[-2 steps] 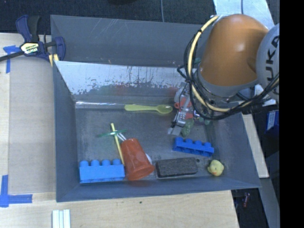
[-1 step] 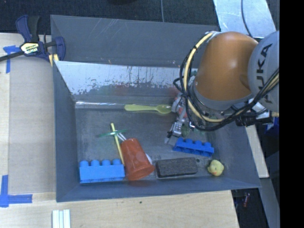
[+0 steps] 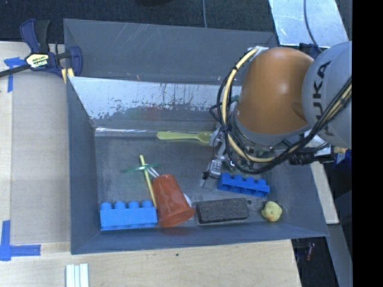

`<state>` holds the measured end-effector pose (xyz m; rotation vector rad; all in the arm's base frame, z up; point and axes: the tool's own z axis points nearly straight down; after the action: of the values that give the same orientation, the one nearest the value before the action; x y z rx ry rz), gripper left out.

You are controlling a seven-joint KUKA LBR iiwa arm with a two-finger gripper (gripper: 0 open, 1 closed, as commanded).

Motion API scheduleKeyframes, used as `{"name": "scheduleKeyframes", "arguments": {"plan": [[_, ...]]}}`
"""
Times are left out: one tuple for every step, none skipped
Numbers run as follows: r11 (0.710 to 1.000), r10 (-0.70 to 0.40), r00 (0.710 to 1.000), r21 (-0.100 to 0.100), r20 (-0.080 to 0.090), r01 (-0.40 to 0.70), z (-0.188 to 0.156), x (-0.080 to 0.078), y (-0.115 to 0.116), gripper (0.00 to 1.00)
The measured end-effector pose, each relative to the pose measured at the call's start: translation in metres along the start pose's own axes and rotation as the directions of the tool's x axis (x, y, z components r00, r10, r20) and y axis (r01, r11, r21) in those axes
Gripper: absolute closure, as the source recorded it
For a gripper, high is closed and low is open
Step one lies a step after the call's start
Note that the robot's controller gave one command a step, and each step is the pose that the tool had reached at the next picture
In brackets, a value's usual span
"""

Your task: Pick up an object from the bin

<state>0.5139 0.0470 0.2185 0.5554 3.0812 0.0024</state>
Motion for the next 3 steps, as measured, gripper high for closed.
{"name": "scheduleKeyframes", "arguments": {"plan": [[0.999,0.045,0.999,0.0,0.003,-0.045,0.025,-0.004,-0.058,0.0],[0.999,0.038,0.999,0.0,0.005,-0.038,0.037,-0.011,-0.095,0.0],[0.993,-0.115,0.993,0.001,0.007,0.115,0.119,-0.022,-0.11,0.0]]}}
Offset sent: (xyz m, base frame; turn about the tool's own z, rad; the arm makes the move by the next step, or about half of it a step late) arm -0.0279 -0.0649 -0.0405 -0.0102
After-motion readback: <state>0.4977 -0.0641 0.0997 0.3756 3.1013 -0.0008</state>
